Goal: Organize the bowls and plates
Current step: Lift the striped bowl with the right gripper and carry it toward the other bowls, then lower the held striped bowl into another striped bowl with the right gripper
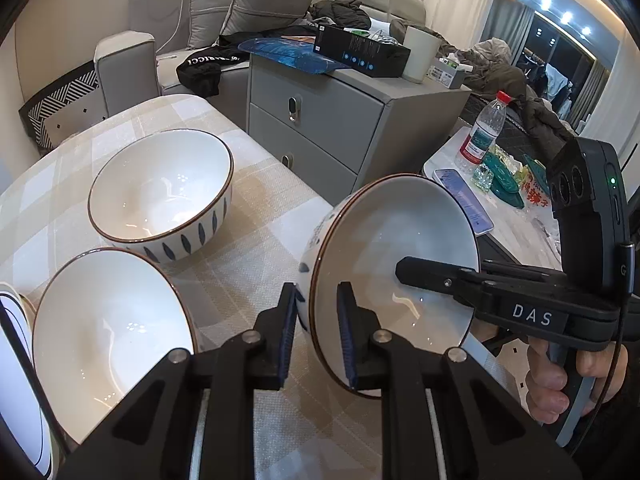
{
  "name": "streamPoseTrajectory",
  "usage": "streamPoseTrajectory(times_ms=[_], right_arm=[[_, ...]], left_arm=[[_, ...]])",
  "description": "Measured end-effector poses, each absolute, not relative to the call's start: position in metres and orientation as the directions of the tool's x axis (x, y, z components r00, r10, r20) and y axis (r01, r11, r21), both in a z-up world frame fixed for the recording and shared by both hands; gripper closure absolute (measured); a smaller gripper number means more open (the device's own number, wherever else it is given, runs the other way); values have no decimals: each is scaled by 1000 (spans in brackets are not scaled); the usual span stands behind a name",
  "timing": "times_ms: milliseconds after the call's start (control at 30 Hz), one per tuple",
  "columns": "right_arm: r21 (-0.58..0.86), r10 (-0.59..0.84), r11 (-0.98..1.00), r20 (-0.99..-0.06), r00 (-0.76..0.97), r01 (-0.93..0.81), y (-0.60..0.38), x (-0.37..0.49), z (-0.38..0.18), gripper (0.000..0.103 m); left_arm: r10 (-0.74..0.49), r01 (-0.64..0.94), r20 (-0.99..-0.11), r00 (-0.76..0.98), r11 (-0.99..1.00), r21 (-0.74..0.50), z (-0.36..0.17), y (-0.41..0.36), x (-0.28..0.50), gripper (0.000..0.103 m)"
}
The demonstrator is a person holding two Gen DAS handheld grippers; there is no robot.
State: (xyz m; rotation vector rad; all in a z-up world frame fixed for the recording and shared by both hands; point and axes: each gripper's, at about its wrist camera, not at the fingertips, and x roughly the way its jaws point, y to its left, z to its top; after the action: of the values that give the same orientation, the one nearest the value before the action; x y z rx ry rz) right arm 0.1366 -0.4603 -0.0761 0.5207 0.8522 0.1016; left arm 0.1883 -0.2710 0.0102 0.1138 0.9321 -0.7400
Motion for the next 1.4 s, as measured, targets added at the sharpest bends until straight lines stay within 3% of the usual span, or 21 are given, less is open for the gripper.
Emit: streamPoseTrajectory(times_ms=[533, 933, 1400], right_arm=[[438, 264, 896, -652, 710, 69, -442, 128, -34, 90], [417, 313, 908, -620, 719, -37, -386, 148, -4, 89], [412, 399, 901, -659, 637, -138, -310, 190, -10, 89]], left_arm=[[-570, 609, -695, 438, 757, -236, 44, -248, 186, 85], [-542, 534, -650, 533, 811, -238, 65, -187, 191, 85], [-466, 394, -694, 550, 877, -277, 48, -118, 210, 85]])
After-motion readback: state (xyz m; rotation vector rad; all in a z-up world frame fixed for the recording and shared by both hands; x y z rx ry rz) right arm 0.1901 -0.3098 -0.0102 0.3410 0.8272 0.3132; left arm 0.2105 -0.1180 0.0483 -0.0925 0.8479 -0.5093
